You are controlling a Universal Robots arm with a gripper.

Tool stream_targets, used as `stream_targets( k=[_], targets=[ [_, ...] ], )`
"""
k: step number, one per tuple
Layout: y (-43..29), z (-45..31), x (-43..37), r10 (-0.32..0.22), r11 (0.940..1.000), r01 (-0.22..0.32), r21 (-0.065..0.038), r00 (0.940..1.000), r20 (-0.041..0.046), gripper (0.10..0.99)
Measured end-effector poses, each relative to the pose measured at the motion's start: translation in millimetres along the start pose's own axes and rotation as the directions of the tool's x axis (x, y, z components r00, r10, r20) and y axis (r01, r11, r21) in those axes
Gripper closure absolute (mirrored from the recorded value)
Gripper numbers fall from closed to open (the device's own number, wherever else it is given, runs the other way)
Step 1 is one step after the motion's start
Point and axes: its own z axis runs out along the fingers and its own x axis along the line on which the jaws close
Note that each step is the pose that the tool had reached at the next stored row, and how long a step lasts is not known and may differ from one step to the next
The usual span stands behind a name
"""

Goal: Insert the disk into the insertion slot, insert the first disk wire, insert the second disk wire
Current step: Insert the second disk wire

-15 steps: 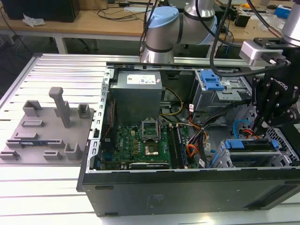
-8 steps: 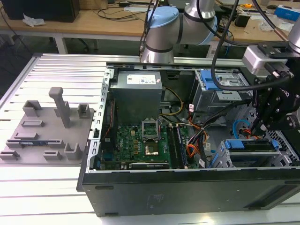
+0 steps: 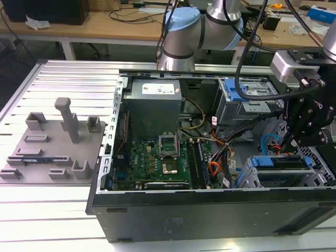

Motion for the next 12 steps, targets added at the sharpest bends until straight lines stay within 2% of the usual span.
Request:
stream_targets(
  k=[5,12],
  targets=[
    [-1.0,0.9,3.8,0.013,0.9999,-0.013,-0.004,0.9999,-0.0004,0.925],
    [-1.7,1.8,4.3,0.013,0.9999,-0.013,-0.005,0.9999,-0.0005,0.925]
  ],
)
